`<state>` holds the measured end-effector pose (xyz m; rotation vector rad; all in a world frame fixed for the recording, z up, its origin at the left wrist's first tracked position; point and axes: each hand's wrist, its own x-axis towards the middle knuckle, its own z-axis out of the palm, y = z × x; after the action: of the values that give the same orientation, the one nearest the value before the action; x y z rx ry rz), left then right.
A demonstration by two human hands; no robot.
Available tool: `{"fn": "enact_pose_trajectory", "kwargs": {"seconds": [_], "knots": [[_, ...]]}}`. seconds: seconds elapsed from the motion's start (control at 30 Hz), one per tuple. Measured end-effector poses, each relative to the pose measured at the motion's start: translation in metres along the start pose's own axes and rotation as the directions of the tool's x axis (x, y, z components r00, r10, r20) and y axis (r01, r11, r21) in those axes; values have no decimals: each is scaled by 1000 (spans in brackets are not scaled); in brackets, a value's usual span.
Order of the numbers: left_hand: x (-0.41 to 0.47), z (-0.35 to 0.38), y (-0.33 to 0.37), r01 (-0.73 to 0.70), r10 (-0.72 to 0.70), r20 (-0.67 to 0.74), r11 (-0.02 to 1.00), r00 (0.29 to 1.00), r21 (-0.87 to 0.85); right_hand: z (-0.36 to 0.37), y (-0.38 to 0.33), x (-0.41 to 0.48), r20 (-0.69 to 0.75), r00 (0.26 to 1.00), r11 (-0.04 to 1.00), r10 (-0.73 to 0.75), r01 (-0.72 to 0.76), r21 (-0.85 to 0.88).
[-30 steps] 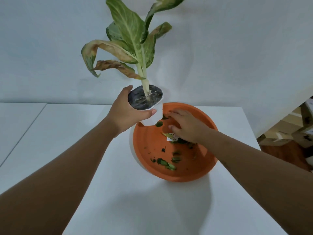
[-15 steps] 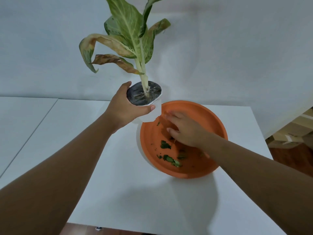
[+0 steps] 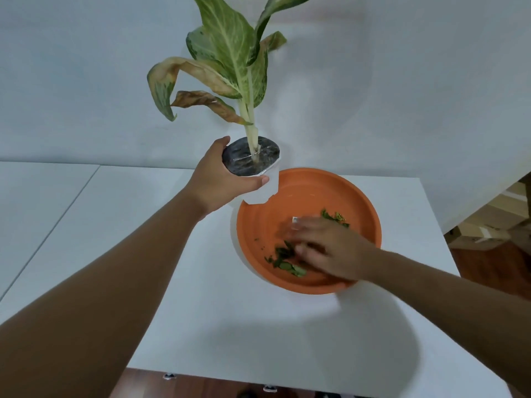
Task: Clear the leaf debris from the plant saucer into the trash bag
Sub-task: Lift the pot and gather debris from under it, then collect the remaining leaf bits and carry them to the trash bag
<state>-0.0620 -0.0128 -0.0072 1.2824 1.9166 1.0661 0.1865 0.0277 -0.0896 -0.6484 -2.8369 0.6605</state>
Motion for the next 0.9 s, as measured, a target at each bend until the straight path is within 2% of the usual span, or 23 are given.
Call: {"fn": "enact_pose_trajectory", "kwargs": {"seconds": [0.03, 0.1, 0.13, 0.17, 0.33, 0.43, 0.5, 0.57, 0.67, 0.73, 0.8, 0.9], "knots": [[1, 4, 0, -2, 2, 6, 1000, 1000, -4, -2, 16, 2, -45, 994, 994, 104, -106, -27], [3, 12, -1, -5, 5, 13, 1000, 1000, -12, -4, 38, 10, 10, 930, 926, 369, -366, -97], [4, 17, -1, -6, 6, 18, 1000, 1000, -14, -3, 44, 12, 65, 890, 890, 451, -442, -116], [5, 21, -1, -7, 7, 19, 1000, 1000, -19, -2, 44, 15, 100, 880, 884, 465, -453, -118], [5, 43, -7, 13, -12, 37, 999, 999, -43, 3, -5, -12, 202, 957, 978, 210, -204, -48], [4, 58, -13, 16, -14, 56, 999, 998, -40, 0, -22, -34, 202, 971, 982, 128, -152, 112], [3, 67, -16, 12, -9, 76, 999, 997, -37, -8, -12, -31, 94, 982, 977, 167, -177, 117], [3, 74, -17, 3, 0, 91, 1000, 996, -30, -11, 5, -24, 3, 961, 961, 275, -275, -1], [4, 83, -19, -25, 27, 99, 1000, 995, -17, -6, 17, -17, 65, 899, 894, 433, -418, -163], [4, 87, -19, -32, 36, 88, 999, 995, -41, -2, 8, -17, 159, 907, 916, 391, -366, -167], [3, 88, -19, -37, 42, 73, 997, 996, -64, -1, -9, -21, 221, 930, 955, 295, -285, -77], [-2, 90, -22, 5, 2, 75, 995, 997, -96, -5, -19, -33, 232, 941, 964, 247, -263, 38]]}}
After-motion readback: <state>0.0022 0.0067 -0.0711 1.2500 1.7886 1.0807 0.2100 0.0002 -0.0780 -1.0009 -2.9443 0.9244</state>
